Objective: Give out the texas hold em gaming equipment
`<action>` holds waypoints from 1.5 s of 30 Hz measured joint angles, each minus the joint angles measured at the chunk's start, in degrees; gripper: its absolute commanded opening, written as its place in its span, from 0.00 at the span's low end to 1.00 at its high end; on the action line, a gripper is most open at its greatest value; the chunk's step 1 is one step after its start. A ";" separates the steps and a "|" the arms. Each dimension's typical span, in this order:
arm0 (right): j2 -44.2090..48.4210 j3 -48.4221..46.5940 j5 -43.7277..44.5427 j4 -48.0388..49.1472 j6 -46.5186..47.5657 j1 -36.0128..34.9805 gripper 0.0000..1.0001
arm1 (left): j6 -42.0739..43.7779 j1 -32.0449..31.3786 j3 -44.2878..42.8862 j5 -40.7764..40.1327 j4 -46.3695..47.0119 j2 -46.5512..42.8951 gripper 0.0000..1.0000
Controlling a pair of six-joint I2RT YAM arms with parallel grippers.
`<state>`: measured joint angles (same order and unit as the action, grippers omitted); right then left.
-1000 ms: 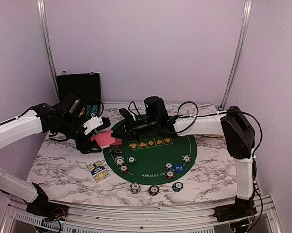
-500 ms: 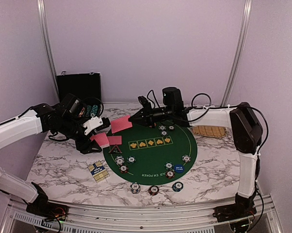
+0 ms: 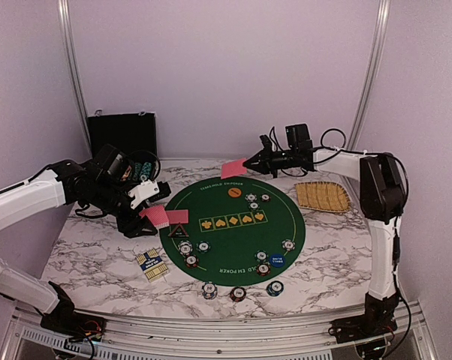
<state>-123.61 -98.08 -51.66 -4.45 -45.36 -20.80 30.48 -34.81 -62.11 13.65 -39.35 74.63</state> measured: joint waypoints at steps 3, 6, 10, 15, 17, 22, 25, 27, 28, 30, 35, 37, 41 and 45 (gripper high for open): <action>-4.02 -3.78 2.27 -3.85 2.43 1.92 0.00 | 0.00 0.00 0.00 -0.17 0.00 0.00 0.10; -8.24 -7.43 3.87 -6.60 3.87 3.02 0.00 | 0.00 0.00 0.00 -0.17 0.00 0.00 0.09; -12.52 -11.06 4.94 -9.01 4.70 3.10 0.00 | -0.02 0.00 0.00 -0.17 0.00 0.00 0.09; -14.73 -12.31 4.92 -9.31 3.78 3.04 0.00 | -0.02 0.00 0.00 -0.17 0.00 0.00 0.09; -15.56 -13.51 4.94 -9.20 3.41 3.04 0.00 | 0.00 0.00 0.00 -0.17 0.00 0.00 0.09; -17.79 -17.18 5.68 -8.90 2.67 3.04 0.00 | 0.00 0.00 0.00 -0.17 -0.02 0.00 0.09; -19.10 -18.67 5.70 -8.55 2.10 2.95 0.00 | 0.00 0.00 0.00 -0.17 -0.02 0.00 0.09; -20.04 -19.28 5.70 -8.48 1.90 2.84 0.00 | 0.00 0.00 0.02 -0.17 -0.02 0.00 0.09; -20.61 -19.56 5.70 -8.48 1.88 2.80 0.00 | 0.00 0.00 0.00 -0.17 -0.02 0.00 0.09; -21.64 -19.87 5.70 -8.68 1.88 2.67 0.00 | 0.00 0.00 0.00 -0.17 -0.02 0.00 0.09; -22.97 -19.89 5.73 -9.51 1.90 2.25 0.01 | 0.00 0.00 0.00 -0.15 -0.02 0.00 0.09; -23.21 -20.39 5.90 -10.19 2.10 2.21 0.09 | 0.00 0.00 0.00 -0.15 -0.02 0.00 0.09; -23.28 -22.05 7.04 -12.48 3.39 2.21 0.30 | 0.00 0.00 0.00 -0.17 -0.02 0.00 0.09; -23.28 -22.97 8.61 -14.53 5.35 2.21 0.38 | 0.00 0.00 0.00 -0.15 -0.02 0.00 0.09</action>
<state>-146.89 -121.05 -43.05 -18.98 -40.01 -18.59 30.48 -34.81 -62.11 13.50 -39.38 74.63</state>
